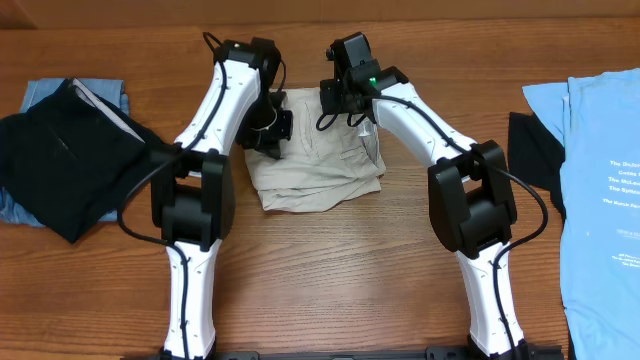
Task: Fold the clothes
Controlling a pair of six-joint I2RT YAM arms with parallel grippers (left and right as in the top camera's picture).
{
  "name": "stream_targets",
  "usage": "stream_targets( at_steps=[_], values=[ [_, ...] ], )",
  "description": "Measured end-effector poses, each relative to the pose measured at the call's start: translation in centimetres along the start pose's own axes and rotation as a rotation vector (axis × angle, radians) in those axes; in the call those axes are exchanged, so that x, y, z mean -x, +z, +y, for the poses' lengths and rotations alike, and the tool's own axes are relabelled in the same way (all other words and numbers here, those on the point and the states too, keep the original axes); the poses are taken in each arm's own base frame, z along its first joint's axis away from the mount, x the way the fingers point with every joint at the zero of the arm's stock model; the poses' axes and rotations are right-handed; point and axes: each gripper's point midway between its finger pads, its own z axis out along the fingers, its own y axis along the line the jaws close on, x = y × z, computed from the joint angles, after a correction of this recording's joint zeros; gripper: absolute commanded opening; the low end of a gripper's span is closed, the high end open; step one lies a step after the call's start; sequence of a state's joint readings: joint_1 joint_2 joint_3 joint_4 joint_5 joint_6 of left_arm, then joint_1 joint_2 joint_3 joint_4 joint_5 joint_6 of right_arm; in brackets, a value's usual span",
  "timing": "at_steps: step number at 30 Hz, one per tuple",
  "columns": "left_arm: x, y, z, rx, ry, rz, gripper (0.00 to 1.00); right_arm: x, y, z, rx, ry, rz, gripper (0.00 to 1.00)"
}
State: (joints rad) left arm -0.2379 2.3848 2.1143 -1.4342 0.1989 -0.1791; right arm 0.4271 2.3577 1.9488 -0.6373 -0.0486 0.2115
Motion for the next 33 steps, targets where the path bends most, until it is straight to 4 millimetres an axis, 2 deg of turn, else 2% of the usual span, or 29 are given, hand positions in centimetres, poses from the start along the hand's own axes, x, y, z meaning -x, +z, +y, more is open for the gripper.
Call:
stream_targets(
  at_steps=[2, 4, 5, 7, 8, 11, 12, 15, 17, 18, 20, 22, 27, 28, 31, 33],
  values=[
    [-0.4, -2.7, -0.9, -0.010, 0.025, -0.059, 0.16, -1.4, -1.6, -0.3, -0.018, 0.009, 0.095, 0.04],
    [-0.8, -5.4, -1.7, -0.021, 0.050, -0.125, 0.19, -4.1, -6.3, -0.4, -0.013, 0.036, 0.250, 0.04],
    [-0.9, -7.8, -2.2, -0.033, 0.064, -0.191, 0.17, -4.3, -8.5, -0.2, -0.004, 0.044, 0.271, 0.04],
    [0.3, -8.4, -2.5, -0.041, 0.070, -0.253, 0.13, -5.0, -12.5, 0.3, 0.008, 0.054, 0.319, 0.04],
    [0.8, -8.1, -2.4, -0.038, 0.065, -0.259, 0.13, -5.4, -13.2, 0.3, 0.011, 0.051, 0.333, 0.04],
    [2.3, -6.9, -1.9, -0.012, 0.045, -0.280, 0.09, -8.2, -12.2, -0.5, -0.007, 0.035, 0.417, 0.04],
    [3.0, -6.7, -1.4, 0.013, 0.028, -0.302, 0.09, -9.7, -11.5, -1.0, -0.017, 0.033, 0.456, 0.04],
    [4.0, -7.0, -0.5, 0.062, 0.001, -0.345, 0.07, -13.0, -9.1, -2.6, -0.061, 0.022, 0.512, 0.10],
    [4.8, -7.3, 0.3, 0.096, -0.014, -0.378, 0.06, -15.3, -6.9, -4.3, -0.106, 0.013, 0.518, 0.11],
    [5.2, -7.4, 0.8, 0.104, -0.022, -0.391, 0.06, -15.9, -6.6, -4.7, -0.115, 0.012, 0.520, 0.11],
    [5.6, -7.3, 1.2, 0.111, -0.034, -0.400, 0.04, -16.2, -6.2, -5.2, -0.105, 0.025, 0.494, 0.11],
    [6.3, -6.1, 1.7, 0.121, -0.050, -0.392, 0.04, -16.3, -6.3, -5.5, -0.081, 0.047, 0.484, 0.11],
    [8.1, 0.2, 3.5, 0.168, -0.074, -0.313, 0.04, -16.4, -6.3, -6.0, -0.041, 0.091, 0.488, 0.11],
    [8.2, 0.8, 3.7, 0.166, -0.077, -0.305, 0.04, -16.5, -6.3, -5.9, -0.039, 0.091, 0.488, 0.11],
    [8.1, 0.1, 3.5, 0.130, -0.082, -0.299, 0.04, -16.5, -6.3, -6.0, -0.040, 0.091, 0.487, 0.11],
    [7.9, -2.9, 2.7, 0.094, -0.083, -0.316, 0.04, -16.5, -6.3, -6.0, -0.039, 0.092, 0.487, 0.11]
  ],
)
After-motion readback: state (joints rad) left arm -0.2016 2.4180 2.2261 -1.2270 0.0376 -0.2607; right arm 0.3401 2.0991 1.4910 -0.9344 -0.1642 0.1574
